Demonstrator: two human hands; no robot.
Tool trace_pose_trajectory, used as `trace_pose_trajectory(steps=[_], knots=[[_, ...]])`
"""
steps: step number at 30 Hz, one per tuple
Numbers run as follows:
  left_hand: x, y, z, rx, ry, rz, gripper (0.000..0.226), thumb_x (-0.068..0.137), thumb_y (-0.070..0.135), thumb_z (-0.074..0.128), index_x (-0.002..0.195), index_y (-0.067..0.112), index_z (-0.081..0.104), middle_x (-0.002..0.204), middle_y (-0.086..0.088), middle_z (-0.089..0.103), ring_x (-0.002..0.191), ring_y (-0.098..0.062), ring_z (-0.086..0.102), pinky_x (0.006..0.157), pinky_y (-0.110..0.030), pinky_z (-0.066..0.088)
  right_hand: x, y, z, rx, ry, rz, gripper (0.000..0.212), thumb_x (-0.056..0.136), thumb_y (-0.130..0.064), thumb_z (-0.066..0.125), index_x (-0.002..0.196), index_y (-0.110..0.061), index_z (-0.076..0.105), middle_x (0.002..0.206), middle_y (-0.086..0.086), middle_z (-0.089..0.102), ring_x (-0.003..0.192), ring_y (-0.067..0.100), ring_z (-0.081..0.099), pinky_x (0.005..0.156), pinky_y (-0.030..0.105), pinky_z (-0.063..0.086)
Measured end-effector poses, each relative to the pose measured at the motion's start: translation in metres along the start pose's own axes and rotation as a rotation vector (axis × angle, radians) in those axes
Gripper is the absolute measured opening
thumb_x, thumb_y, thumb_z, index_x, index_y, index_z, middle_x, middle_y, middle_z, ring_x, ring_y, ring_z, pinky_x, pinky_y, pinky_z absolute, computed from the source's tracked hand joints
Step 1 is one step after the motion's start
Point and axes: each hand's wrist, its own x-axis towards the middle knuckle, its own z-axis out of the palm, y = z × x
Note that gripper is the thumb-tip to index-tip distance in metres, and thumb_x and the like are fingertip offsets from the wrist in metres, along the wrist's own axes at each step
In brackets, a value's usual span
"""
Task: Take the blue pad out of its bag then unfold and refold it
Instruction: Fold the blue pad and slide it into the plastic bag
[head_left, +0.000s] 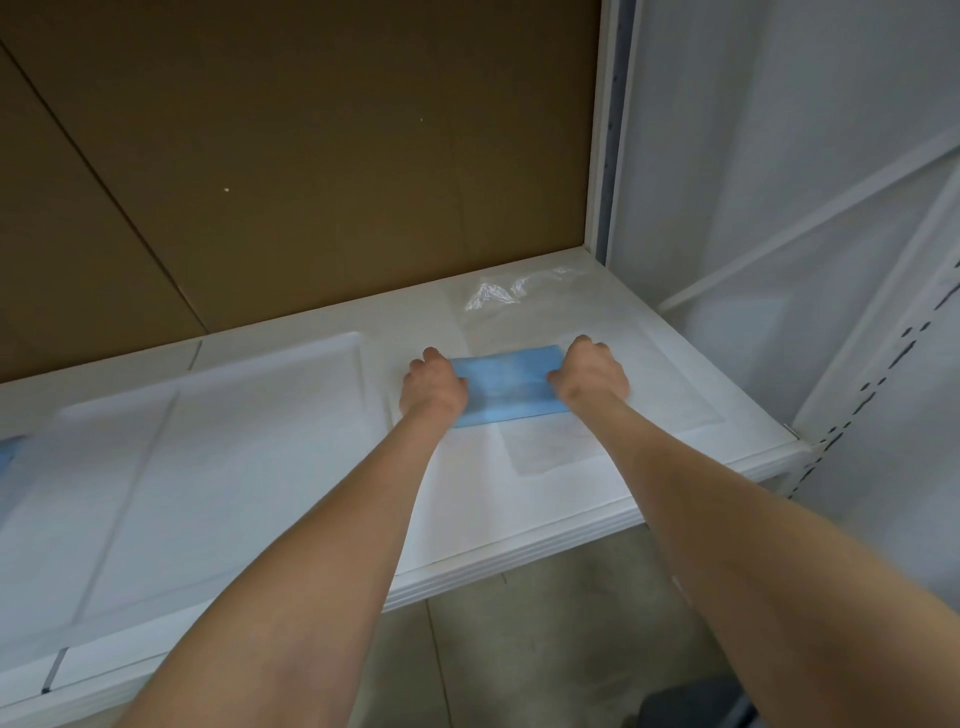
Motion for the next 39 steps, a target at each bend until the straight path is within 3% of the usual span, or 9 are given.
trace_pose_trajectory(steps=[5, 9, 14, 19, 25, 29, 31, 35, 39], knots=[[0.008, 0.005, -0.009, -0.476, -0.121, -0.164, 0.03, 0.086, 0.016, 0.065, 0.106, -0.002, 0.052, 0.117, -0.019, 0.061, 0.101, -0.033, 0.062, 0.089, -0.04, 0.053, 0.005, 0.0, -0.007, 0.208, -0.135, 0.044, 0.033, 0.083, -0.023, 0.069, 0.07, -0.011, 0.042, 0.09, 0.008, 0.052, 0.081, 0.024, 0.051, 0.067, 0.028, 0.04], [0.0, 0.0, -0.014, -0.834, -0.252, -0.273, 0.027, 0.082, 0.005, 0.07, 0.1, -0.007, 0.054, 0.102, -0.022, 0.063, 0.09, -0.033, 0.064, 0.084, -0.047, 0.055, 0.0, 0.0, -0.007, 0.403, -0.221, 0.089, 0.018, 0.083, -0.012, 0.07, 0.093, -0.004, 0.057, 0.093, 0.01, 0.054, 0.084, 0.023, 0.052, 0.07, 0.029, 0.043], [-0.016, -0.002, -0.027, -0.968, -0.392, -0.318, 0.016, 0.084, 0.014, 0.071, 0.086, 0.007, 0.056, 0.072, -0.004, 0.058, 0.049, -0.012, 0.053, 0.047, -0.023, 0.038, -0.01, 0.002, -0.017, 0.731, -0.239, 0.114, 0.034, 0.084, 0.001, 0.06, 0.117, -0.003, 0.062, 0.113, 0.015, 0.064, 0.093, 0.028, 0.058, 0.087, 0.035, 0.05], [-0.032, 0.009, -0.041, -1.026, -0.307, -0.216, 0.009, 0.089, 0.017, 0.064, 0.094, 0.01, 0.06, 0.086, -0.003, 0.063, 0.067, -0.015, 0.061, 0.054, -0.024, 0.044, -0.02, 0.006, -0.031, 0.788, -0.236, 0.064, 0.043, 0.084, 0.005, 0.055, 0.125, -0.007, 0.052, 0.119, 0.012, 0.059, 0.108, 0.032, 0.058, 0.094, 0.043, 0.05], [-0.049, 0.032, -0.058, -0.805, -0.304, 0.087, 0.02, 0.094, 0.013, 0.053, 0.112, 0.01, 0.061, 0.101, -0.006, 0.063, 0.086, -0.021, 0.061, 0.063, -0.022, 0.047, -0.031, 0.011, -0.049, 0.712, -0.223, -0.206, 0.079, 0.076, -0.022, 0.08, 0.142, -0.022, 0.038, 0.128, 0.001, 0.046, 0.114, 0.019, 0.052, 0.094, 0.028, 0.045], [-0.062, 0.048, -0.065, -0.623, -0.393, 0.304, 0.013, 0.094, 0.012, 0.054, 0.105, 0.014, 0.06, 0.095, -0.004, 0.064, 0.078, -0.017, 0.062, 0.064, -0.023, 0.048, -0.038, 0.01, -0.07, 0.437, -0.313, -0.314, 0.066, 0.076, -0.035, 0.078, 0.135, -0.025, 0.049, 0.122, -0.002, 0.054, 0.103, 0.015, 0.057, 0.081, 0.023, 0.044], [-0.066, 0.057, -0.066, -0.589, -0.416, 0.368, 0.009, 0.094, 0.011, 0.055, 0.101, 0.015, 0.06, 0.09, -0.002, 0.063, 0.076, -0.015, 0.061, 0.066, -0.024, 0.048, -0.043, 0.012, -0.08, 0.37, -0.405, -0.302, 0.042, 0.08, -0.035, 0.074, 0.117, -0.019, 0.062, 0.104, 0.001, 0.064, 0.084, 0.015, 0.063, 0.068, 0.023, 0.046], [-0.064, 0.07, -0.053, -0.575, -0.252, 0.353, 0.022, 0.095, 0.013, 0.051, 0.115, 0.012, 0.06, 0.108, -0.008, 0.065, 0.103, -0.024, 0.061, 0.087, -0.03, 0.047, -0.041, 0.024, -0.083, 0.429, -0.402, -0.157, 0.029, 0.081, -0.029, 0.073, 0.101, -0.009, 0.068, 0.097, 0.009, 0.07, 0.089, 0.028, 0.068, 0.082, 0.035, 0.054], [-0.061, 0.062, -0.027, -0.062, -0.191, 0.322, 0.034, 0.098, 0.011, 0.038, 0.127, 0.0, 0.05, 0.13, -0.019, 0.054, 0.12, -0.033, 0.051, 0.095, -0.032, 0.041, -0.029, 0.047, -0.076, 0.713, -0.186, 0.074, 0.039, 0.081, -0.027, 0.073, 0.109, -0.002, 0.063, 0.109, 0.016, 0.067, 0.098, 0.034, 0.065, 0.091, 0.045, 0.053]])
